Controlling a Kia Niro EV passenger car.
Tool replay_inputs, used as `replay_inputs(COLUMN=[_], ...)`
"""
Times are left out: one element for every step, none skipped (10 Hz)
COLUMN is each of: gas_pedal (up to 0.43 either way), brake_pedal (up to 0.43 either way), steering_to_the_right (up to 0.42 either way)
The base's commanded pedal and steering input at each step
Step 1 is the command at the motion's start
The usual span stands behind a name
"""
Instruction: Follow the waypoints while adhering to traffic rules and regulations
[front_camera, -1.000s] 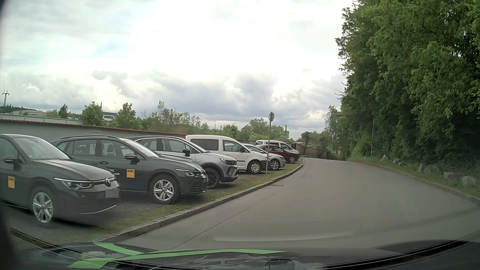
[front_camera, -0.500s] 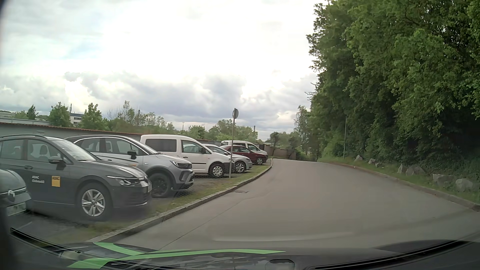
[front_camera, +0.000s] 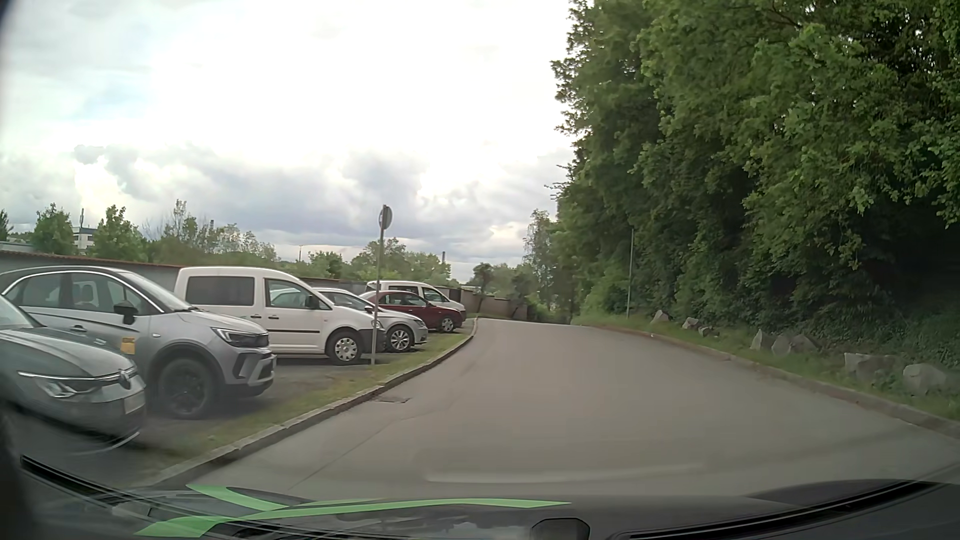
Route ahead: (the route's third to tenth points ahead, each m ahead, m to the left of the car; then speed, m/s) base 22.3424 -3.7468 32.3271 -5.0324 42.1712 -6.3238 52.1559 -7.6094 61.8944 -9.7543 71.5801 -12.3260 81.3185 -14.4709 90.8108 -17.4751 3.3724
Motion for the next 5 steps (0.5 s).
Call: replay_inputs(gas_pedal=[0.028,0.028,0.028,0.028,0.028], brake_pedal=[0.0,0.0,0.0,0.0,0.0], steering_to_the_right=[0.284,0.281,0.275,0.265,0.255])
